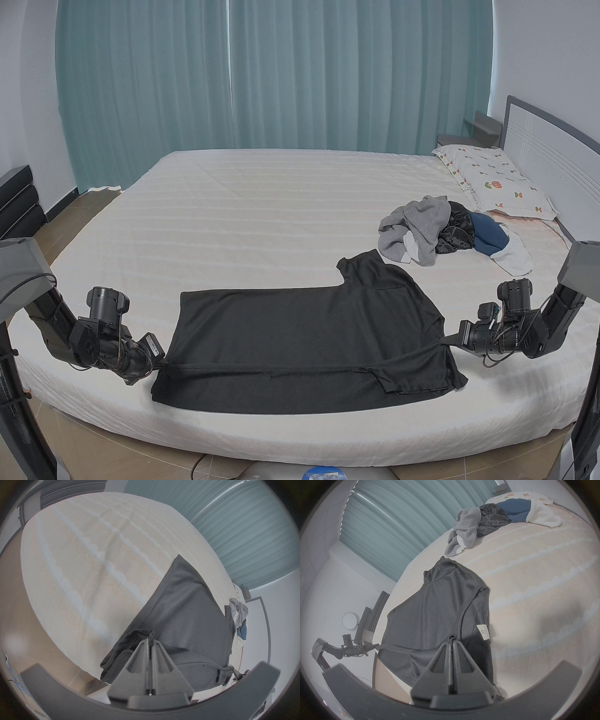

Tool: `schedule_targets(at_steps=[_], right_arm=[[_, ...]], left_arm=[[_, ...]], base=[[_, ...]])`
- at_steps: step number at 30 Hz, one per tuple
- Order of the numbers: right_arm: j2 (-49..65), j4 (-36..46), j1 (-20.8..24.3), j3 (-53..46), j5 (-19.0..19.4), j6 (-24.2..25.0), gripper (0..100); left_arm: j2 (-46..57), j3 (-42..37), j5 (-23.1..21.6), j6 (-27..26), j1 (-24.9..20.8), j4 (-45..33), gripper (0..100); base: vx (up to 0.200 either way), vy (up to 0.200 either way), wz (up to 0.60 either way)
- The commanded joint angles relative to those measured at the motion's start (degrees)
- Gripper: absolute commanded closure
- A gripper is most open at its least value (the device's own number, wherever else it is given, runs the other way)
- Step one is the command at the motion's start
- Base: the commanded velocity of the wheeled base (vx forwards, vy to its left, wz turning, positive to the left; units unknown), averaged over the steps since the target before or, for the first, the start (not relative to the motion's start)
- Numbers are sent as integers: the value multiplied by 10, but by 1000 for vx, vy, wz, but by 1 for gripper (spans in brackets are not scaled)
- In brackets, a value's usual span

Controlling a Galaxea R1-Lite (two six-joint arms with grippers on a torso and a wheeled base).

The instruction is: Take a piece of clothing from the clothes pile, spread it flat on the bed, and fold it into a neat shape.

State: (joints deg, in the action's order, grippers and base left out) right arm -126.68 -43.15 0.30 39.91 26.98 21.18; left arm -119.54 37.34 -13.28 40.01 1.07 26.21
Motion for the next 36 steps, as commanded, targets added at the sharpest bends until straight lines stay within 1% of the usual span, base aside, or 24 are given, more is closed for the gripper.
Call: schedule_targets(at_steps=[1, 2, 3, 4, 6, 7, 10, 11, 13, 17, 20, 25, 28, 31, 36], right_arm=[[-16, 0, 0, 7, 1, 2, 100], [-16, 0, 0, 7, 1, 2, 0], [-16, 0, 0, 7, 1, 2, 0], [-18, -1, 0, 8, 1, 10, 0], [-18, -1, 0, 8, 1, 10, 0], [-8, -1, 1, 4, 2, 26, 0], [7, -1, 0, 3, 5, 47, 0], [18, -1, 0, 1, 6, 70, 0], [28, -2, 0, 0, 6, 101, 0], [35, -26, 1, -8, 4, 176, 0], [37, -57, 8, -26, 4, 205, 0], [33, -101, 24, -57, 3, 211, 0], [34, -102, 24, -60, 4, 211, 0], [35, -102, 23, -63, 4, 212, 0], [34, -103, 22, -64, 6, 212, 0]], left_arm=[[-8, 3, 0, 4, 0, 0, 100], [-8, 3, 0, 4, 0, 0, 100], [-8, 3, 0, 4, 0, 0, 0], [-17, 12, 1, 13, 0, 0, 0], [-17, 12, 1, 13, 0, 0, 0], [-19, 15, 1, 24, 2, 0, 0], [-17, 16, 1, 30, 3, 0, 0], [-14, 20, 2, 43, 4, -1, 0], [-9, 20, 1, 59, 4, -1, 0], [9, 12, 1, 62, 9, -1, 0], [17, 5, 1, 63, 17, 0, 0], [19, 2, 8, 67, 19, -3, 0], [18, 1, 19, 68, 20, -1, 0], [21, 1, 11, 73, 28, 0, 0], [22, 1, 6, 79, 29, 0, 0]], base=[[0, 0, 0], [0, 0, 0], [0, 0, 0], [0, 0, 0], [0, 0, 0], [0, 0, 0], [0, 0, 0], [0, 0, 0], [0, 0, 0], [0, 0, 0], [0, 0, 0], [0, 0, 0], [0, 0, 0], [0, 0, 0], [0, 200, 0]])
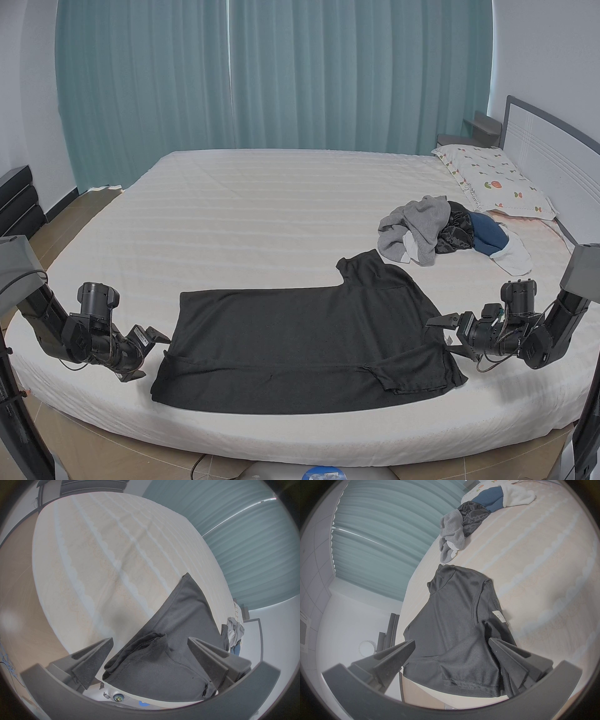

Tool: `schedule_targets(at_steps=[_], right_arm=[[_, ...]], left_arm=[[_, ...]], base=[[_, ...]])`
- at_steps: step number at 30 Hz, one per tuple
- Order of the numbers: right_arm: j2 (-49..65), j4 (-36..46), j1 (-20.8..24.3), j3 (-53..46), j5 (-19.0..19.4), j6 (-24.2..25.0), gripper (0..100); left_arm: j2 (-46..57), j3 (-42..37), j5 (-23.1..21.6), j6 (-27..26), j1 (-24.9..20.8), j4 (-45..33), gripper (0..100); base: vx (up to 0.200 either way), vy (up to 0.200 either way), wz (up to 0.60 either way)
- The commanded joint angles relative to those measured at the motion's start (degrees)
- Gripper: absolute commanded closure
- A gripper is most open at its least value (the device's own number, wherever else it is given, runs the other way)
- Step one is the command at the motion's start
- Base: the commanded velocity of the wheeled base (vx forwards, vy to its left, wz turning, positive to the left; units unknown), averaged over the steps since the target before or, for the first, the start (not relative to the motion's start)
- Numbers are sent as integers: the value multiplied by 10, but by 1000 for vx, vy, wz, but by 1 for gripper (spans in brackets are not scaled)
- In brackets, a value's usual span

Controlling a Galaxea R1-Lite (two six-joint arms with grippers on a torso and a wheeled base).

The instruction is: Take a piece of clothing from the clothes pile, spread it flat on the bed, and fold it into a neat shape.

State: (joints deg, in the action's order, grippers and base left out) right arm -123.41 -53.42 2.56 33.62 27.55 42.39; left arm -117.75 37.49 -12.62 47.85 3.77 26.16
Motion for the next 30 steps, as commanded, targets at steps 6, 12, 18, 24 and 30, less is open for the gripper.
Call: schedule_targets(at_steps=[6, 12, 18, 24, 30], right_arm=[[4, 0, 1, -2, 0, 0, 0], [5, 0, 0, -2, 0, 1, 0], [15, -1, 0, -1, 0, 1, 0], [23, 0, 1, -2, 0, 1, 0], [22, 0, 1, -2, 0, 1, 0]], left_arm=[[6, -1, -10, 1, 3, -1, 0], [6, -1, -10, 2, 3, 0, 0], [11, 3, -10, 25, -1, 0, 0], [30, 10, -11, 34, -19, 1, 0], [23, 43, -11, 34, -29, 1, 0]], base=[[0, 33, 0], [0, 0, 0], [67, 0, 0], [133, 0, 0], [0, 0, 0]])
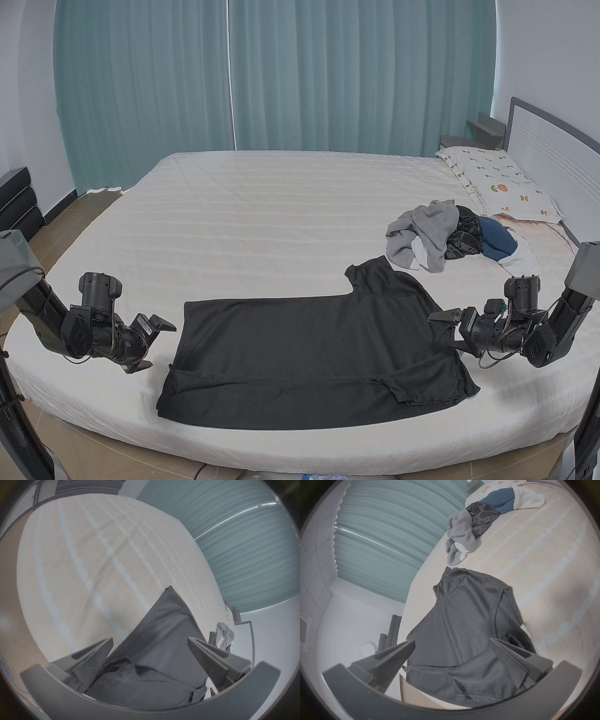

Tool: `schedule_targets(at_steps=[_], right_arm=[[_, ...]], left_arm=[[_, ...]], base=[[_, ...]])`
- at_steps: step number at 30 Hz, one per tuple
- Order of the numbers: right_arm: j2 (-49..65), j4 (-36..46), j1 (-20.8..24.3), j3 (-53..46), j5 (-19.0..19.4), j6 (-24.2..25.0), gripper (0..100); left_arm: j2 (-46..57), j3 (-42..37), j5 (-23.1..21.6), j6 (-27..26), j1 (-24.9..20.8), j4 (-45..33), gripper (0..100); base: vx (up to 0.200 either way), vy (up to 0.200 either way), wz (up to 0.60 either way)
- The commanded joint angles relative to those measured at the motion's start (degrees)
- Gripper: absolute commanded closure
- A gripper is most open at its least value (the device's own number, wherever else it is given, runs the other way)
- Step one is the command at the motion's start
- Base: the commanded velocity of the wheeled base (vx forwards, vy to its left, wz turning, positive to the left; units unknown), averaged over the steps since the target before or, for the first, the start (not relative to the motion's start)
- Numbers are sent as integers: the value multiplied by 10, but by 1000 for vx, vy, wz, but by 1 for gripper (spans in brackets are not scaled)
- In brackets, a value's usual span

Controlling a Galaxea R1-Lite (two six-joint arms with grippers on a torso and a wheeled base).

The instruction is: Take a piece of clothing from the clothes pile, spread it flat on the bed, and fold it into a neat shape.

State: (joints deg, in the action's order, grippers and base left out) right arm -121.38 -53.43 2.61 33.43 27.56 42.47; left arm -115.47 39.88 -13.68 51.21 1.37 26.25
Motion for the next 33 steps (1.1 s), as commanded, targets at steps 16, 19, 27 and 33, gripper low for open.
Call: schedule_targets(at_steps=[16, 19, 27, 33], right_arm=[[0, 0, 8, -7, 0, -1, 0], [-1, 0, 11, -9, 0, -1, 0], [2, -1, 25, -12, -3, -3, 0], [-3, -1, 25, -10, -4, -4, 0]], left_arm=[[-187, 264, -4, -16, -4, -1, 0], [-211, 298, -3, -59, -5, -1, 0], [-266, 367, 2, -75, -22, -1, 0], [-274, 385, 0, -74, -22, -7, 0]], base=[[0, 0, 0], [0, 0, 0], [0, 0, 0], [0, 0, 0]])
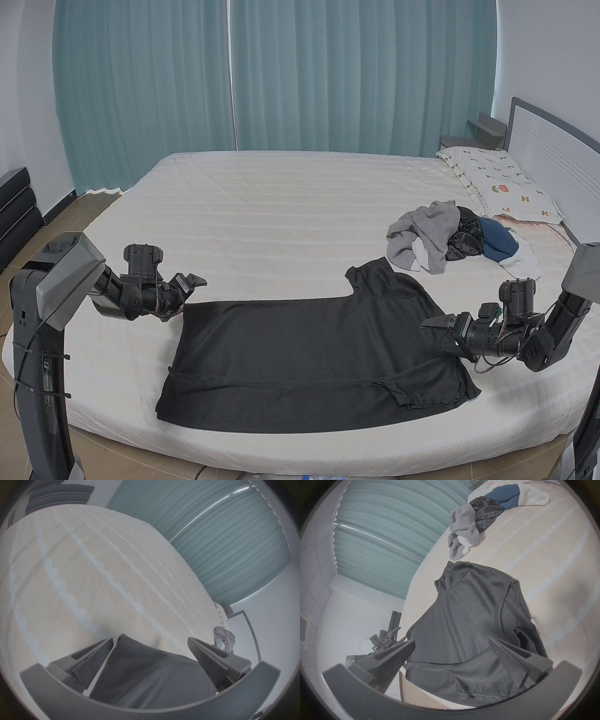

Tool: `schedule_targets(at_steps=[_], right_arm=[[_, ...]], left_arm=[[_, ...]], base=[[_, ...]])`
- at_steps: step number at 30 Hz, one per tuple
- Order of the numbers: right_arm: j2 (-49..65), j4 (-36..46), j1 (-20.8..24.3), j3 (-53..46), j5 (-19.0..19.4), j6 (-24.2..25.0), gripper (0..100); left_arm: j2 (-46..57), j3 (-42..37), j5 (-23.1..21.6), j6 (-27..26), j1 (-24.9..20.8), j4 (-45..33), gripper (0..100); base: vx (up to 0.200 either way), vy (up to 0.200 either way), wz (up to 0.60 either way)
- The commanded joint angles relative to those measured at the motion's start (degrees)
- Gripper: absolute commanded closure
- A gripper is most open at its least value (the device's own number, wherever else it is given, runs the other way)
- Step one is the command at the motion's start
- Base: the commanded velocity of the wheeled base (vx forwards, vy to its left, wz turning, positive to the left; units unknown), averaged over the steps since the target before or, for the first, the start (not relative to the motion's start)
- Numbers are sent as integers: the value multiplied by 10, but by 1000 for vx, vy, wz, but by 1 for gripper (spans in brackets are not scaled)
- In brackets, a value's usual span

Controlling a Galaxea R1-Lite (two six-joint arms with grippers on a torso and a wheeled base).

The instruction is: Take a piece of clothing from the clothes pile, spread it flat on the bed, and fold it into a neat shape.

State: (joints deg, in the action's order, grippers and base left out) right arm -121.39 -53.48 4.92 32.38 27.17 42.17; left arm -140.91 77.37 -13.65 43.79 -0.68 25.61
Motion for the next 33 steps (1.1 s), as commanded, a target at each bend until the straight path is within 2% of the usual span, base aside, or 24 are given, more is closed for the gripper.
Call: schedule_targets(at_steps=[1, 4, 5, 11, 15, 22, 33], right_arm=[[-3, 0, 2, 1, 0, -1, 0], [-2, 0, 1, 2, -1, 0, 0], [-2, 0, 1, 1, -1, -1, 0], [-6, 0, 1, 3, -1, -1, 0], [-6, 0, 1, 6, 0, 0, 0], [-7, 0, 0, 7, 0, 0, 0], [-10, 0, -4, 35, -3, 0, 0]], left_arm=[[-20, 10, -1, 1, -1, 0, 0], [-26, 20, 3, 1, -1, 0, 0], [-29, 25, 4, 2, -1, 0, 100], [-30, 31, 10, 24, 1, 3, 100], [-32, 46, 31, 43, 2, 3, 100], [-40, 52, 79, 44, 9, 7, 100], [-45, 46, 97, 44, 11, 34, 100]], base=[[0, 0, 0], [0, 0, 0], [0, 0, 0], [0, 0, 0], [0, 0, 0], [0, 0, 0], [0, 0, 0]])
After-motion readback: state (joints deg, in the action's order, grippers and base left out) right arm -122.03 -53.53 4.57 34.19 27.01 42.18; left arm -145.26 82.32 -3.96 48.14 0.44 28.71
